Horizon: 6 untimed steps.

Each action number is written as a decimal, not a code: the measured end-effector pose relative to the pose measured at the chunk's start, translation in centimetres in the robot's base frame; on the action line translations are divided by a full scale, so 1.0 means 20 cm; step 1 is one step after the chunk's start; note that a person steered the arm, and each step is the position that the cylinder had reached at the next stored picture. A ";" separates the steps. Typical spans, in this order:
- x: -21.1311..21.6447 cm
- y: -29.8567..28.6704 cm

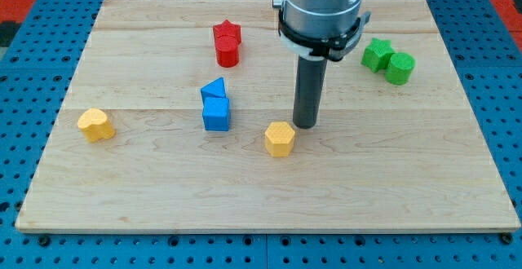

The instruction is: Slide yellow hexagon diagonal to the yellow heart

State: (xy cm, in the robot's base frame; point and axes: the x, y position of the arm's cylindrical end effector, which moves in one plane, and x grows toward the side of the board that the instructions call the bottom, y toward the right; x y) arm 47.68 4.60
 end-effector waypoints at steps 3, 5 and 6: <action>0.24 -0.12; 0.33 -0.92; 0.35 -0.93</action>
State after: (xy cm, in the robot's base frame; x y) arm 54.68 -13.98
